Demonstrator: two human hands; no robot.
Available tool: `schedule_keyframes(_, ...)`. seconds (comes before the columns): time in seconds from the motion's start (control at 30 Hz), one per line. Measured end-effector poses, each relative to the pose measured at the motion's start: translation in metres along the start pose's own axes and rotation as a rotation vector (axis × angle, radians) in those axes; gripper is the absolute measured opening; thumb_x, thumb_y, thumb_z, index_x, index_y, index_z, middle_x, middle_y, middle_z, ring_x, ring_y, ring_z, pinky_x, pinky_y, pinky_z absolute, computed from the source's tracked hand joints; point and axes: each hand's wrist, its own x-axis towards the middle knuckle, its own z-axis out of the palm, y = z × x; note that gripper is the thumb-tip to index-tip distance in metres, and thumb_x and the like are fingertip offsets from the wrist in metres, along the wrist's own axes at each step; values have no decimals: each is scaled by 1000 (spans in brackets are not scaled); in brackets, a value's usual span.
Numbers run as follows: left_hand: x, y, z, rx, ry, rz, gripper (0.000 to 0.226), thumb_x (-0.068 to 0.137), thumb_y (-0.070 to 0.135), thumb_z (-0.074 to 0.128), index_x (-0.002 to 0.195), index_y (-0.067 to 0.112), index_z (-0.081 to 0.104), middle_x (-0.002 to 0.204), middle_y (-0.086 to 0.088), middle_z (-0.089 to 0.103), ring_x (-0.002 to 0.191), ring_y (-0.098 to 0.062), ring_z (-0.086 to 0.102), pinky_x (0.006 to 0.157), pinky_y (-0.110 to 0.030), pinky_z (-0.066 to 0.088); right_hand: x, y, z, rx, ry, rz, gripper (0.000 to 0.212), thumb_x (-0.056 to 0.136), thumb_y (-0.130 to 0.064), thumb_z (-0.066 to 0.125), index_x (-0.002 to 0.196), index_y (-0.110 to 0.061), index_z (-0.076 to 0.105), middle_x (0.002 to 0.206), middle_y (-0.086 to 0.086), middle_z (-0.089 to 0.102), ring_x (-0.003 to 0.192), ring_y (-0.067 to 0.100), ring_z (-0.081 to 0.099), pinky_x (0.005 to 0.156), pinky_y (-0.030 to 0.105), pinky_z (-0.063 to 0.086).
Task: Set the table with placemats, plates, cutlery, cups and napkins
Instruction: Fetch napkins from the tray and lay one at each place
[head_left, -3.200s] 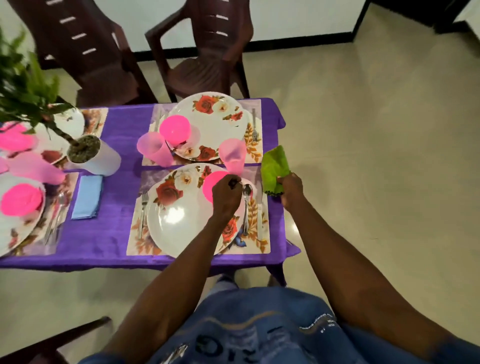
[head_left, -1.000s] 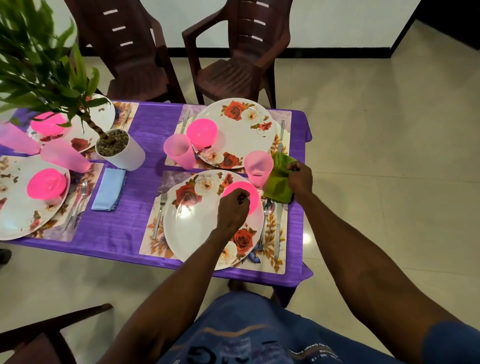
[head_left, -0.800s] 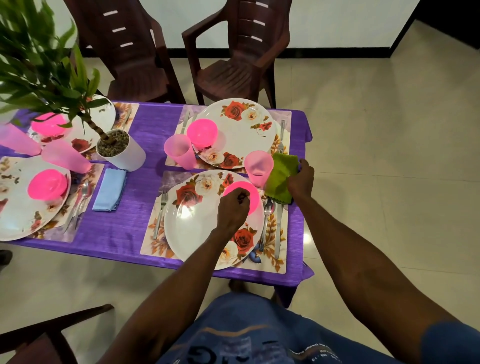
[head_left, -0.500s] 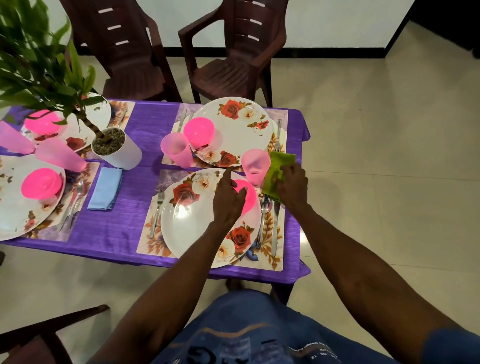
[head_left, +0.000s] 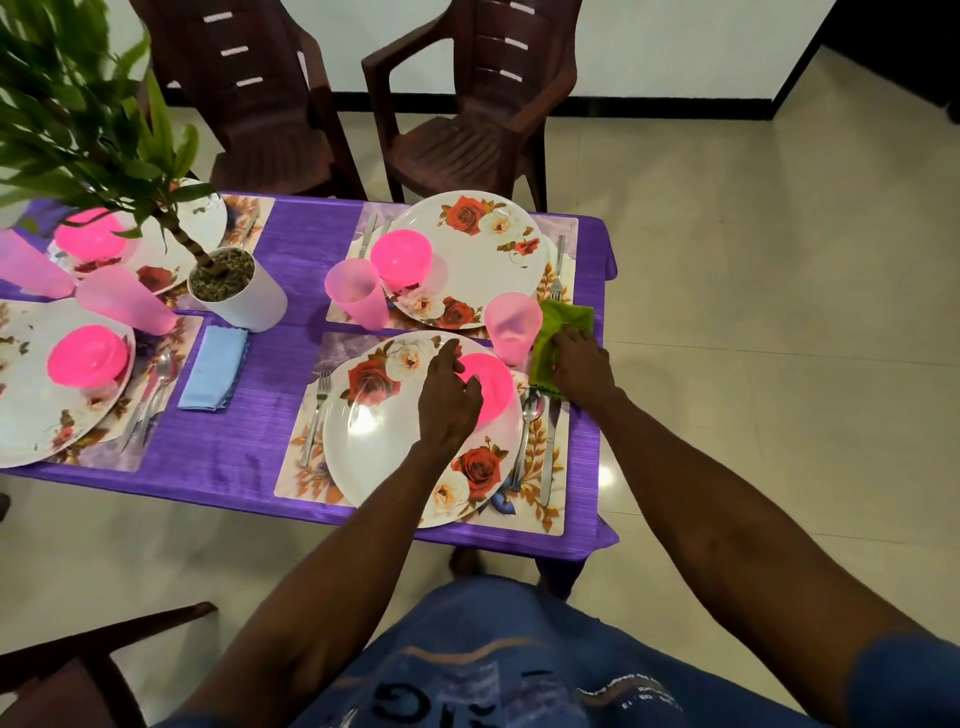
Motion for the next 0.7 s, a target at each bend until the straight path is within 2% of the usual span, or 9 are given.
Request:
schedule_keyframes(0.17,-15,-7,-4,17,97,-6,48,93,14,56,139,13,45,124,-10,57,102,-26,60,81,-38,50,-31,-12,9,198,350,140,32,78,0,56,109,1,59,113,22,59,104,43,55,83,48,48)
schedule_keyframes(0.27,-27,-15,-4,42,146,-34,41,95,19,55,135,12,48,127,-10,57,108,-28,59,86,-43,54,-56,-34,19,274,484,111,27,67,1,54,92,0,62,94,20,61,88,40,56,72,45,48)
schedule_keyframes(0.43,-57,-31,-5,55,274,-30,32,93,14,55,125,8,57,117,-11,63,107,-29,60,88,-42,51,-92,-85,31,350,480,-123,28,67,0,46,89,-2,64,88,16,62,82,37,57,71,42,49)
schedule_keyframes(0.53,-76,-46,-13,77,368,-47,27,93,14,56,118,7,61,113,-11,65,104,-29,61,90,-42,50,-104,-112,36,291,423,-293,34,71,-9,39,92,-3,65,89,16,64,83,37,59,72,42,49)
schedule_keyframes(0.7,-99,-81,-43,157,471,-132,23,92,11,54,112,5,64,112,-14,66,100,-32,61,88,-41,47,-114,-163,52,244,278,-438,31,66,0,55,93,-3,67,92,13,65,85,35,59,72,40,45)
